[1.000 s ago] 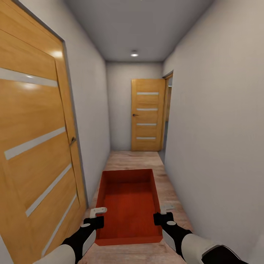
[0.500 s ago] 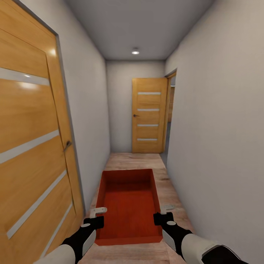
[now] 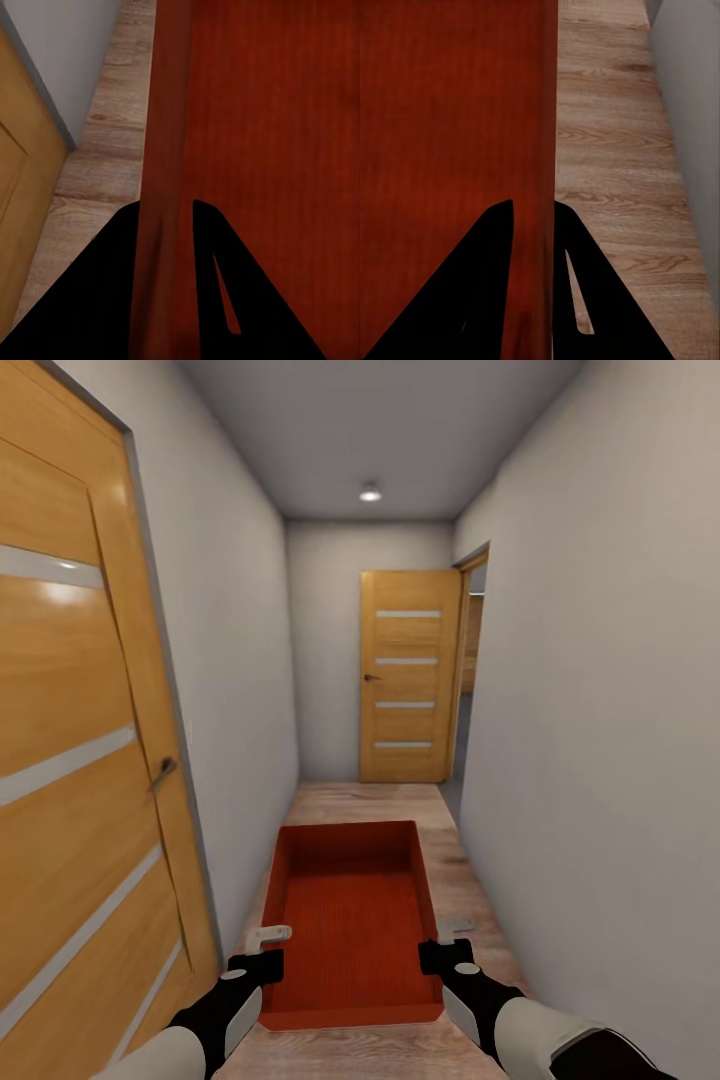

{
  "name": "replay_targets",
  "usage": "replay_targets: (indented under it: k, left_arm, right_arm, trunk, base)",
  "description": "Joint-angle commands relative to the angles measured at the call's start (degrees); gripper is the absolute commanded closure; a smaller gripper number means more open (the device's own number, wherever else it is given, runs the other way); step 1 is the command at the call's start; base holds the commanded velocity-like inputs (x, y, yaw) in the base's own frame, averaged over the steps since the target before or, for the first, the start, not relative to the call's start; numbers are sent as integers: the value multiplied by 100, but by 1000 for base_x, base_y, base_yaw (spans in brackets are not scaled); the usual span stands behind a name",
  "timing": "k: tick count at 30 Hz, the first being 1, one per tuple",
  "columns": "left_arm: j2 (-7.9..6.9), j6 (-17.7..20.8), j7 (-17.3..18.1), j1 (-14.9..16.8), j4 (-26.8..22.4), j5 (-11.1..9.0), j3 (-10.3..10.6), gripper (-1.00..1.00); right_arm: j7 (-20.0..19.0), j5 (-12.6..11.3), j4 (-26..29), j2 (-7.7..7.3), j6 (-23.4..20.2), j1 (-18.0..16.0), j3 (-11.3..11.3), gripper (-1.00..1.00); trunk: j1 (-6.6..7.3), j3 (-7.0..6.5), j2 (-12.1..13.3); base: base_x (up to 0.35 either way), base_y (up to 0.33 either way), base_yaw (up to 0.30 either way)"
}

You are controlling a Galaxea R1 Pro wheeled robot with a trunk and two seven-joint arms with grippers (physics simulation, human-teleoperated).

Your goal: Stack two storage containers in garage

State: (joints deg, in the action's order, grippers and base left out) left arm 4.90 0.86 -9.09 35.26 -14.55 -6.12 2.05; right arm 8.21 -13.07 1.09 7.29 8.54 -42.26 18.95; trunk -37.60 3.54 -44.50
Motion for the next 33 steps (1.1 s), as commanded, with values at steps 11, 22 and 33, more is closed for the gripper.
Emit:
replay_targets:
  k: [11, 22, 33]
  left_arm:
    - [-68, 11, -112, -2, 14, -56, 6, 100]
    - [-68, 11, -112, -2, 14, -56, 6, 100]
    - [-68, 11, -111, -2, 14, -56, 6, 100]
  right_arm:
    - [32, -64, 5, 1, 544, -10, -119, 100]
    - [32, -64, 5, 1, 552, -10, -118, 100]
    - [32, -64, 5, 1, 553, -10, -118, 100]
  trunk:
    - [-5, 10, -8]
    - [-5, 10, -8]
    - [-5, 10, -8]
  base:
    - [323, 0, 0]
    - [323, 0, 0]
    - [323, 0, 0]
